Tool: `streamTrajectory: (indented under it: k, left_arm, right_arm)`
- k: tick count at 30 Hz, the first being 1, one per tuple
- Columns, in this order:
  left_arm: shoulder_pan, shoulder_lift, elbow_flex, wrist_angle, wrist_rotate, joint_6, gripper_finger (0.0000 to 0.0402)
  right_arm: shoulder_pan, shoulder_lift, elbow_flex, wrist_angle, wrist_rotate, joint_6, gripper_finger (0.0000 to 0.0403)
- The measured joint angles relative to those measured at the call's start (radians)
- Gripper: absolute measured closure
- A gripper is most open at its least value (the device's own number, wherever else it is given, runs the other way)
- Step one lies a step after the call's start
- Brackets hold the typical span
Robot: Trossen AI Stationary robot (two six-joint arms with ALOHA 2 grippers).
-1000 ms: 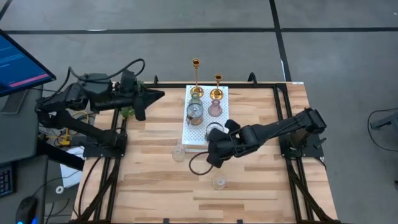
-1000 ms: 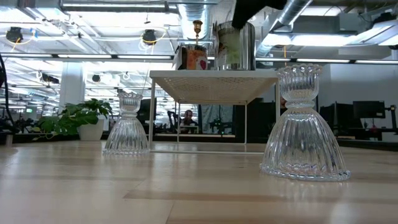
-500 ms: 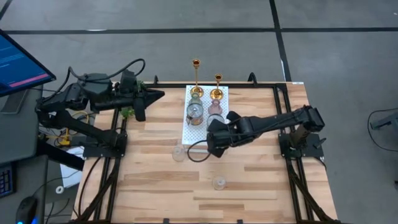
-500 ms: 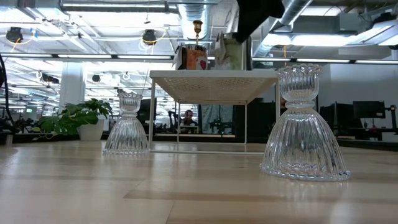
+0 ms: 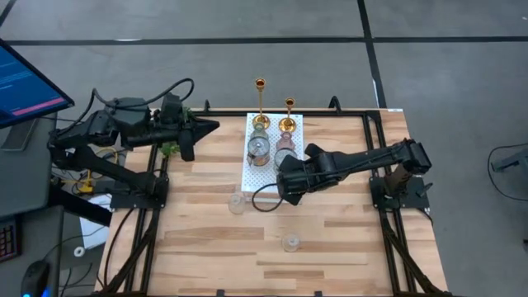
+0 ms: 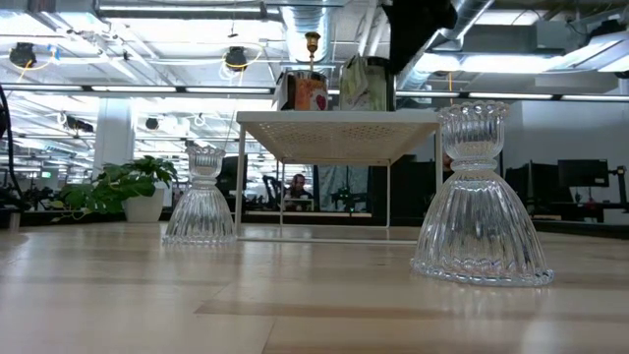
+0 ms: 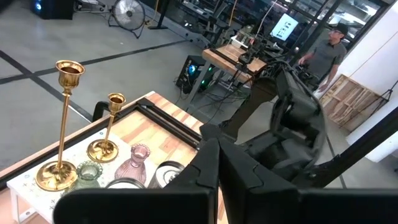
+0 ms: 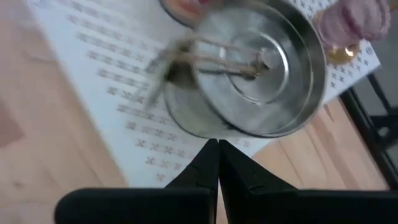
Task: Pick & Place candle stick holders
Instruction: Put the silver scented candle on the shelf
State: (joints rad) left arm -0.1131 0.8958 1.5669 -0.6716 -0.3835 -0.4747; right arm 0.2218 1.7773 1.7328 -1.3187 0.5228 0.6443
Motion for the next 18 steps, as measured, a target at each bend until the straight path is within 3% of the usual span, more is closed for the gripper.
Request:
streamTrajectory:
  k: [7,18]
  left_arm:
    - [0.000,-0.001,0.000,0.000,0.000,0.017,0.0392]
    - [0.000,-0.001,0.000,0.000,0.019,0.029,0.0394]
  right_arm:
    - [0.053,-0.027,0.093,0.225,-0.006,-0.190,0.0403]
    - [-0.069,-0.004,0.106,0.287,-0.114,-0.279,0.0403]
